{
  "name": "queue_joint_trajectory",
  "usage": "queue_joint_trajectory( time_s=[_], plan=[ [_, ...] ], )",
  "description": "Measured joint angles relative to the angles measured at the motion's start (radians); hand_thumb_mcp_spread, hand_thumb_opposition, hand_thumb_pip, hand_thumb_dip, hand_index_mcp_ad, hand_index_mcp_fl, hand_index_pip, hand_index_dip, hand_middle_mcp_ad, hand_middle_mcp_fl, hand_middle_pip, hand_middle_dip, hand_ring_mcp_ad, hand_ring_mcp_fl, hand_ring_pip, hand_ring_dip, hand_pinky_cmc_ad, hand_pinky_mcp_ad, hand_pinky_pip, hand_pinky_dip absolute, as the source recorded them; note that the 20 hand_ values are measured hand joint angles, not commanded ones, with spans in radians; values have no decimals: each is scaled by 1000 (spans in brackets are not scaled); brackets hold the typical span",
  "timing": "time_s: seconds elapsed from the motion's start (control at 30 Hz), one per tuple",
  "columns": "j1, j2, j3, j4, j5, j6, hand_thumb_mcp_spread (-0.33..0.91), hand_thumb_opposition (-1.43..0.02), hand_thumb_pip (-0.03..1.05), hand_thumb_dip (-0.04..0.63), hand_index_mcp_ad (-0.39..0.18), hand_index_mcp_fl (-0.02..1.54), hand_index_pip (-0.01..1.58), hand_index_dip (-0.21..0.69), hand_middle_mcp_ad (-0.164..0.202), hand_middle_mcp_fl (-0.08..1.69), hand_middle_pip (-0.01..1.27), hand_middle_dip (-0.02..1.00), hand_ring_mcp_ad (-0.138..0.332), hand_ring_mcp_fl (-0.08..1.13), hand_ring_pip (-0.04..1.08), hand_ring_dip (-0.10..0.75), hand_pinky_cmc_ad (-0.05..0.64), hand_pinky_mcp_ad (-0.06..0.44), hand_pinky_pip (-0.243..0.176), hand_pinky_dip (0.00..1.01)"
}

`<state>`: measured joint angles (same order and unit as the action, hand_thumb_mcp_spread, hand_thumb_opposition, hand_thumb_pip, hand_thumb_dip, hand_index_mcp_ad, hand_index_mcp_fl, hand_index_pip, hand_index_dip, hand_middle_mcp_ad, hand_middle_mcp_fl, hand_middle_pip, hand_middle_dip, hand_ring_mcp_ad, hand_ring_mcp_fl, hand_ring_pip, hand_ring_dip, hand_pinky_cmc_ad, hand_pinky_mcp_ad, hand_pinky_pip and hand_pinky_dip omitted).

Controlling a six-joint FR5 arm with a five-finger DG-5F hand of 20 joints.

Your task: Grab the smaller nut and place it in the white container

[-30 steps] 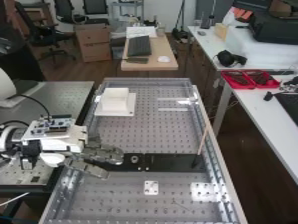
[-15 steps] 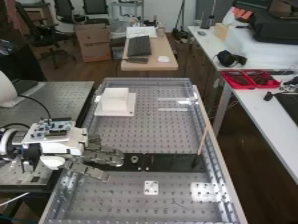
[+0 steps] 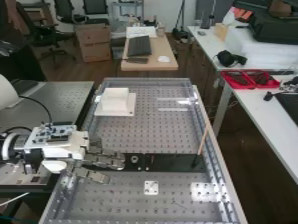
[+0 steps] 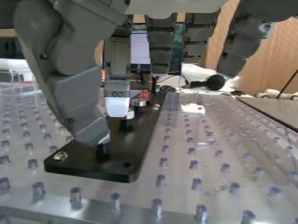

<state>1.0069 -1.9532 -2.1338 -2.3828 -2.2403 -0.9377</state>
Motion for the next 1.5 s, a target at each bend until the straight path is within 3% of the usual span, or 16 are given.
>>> queue_joint_trajectory(
  time_s=[1.5],
  plan=[
    [-4, -13, 36, -78, -25, -64, 476, -834, 607, 239, -164, 103, 1543, 265, 75, 115, 138, 204, 126, 7, 89, 59, 351, 278, -12, 195]
  ],
)
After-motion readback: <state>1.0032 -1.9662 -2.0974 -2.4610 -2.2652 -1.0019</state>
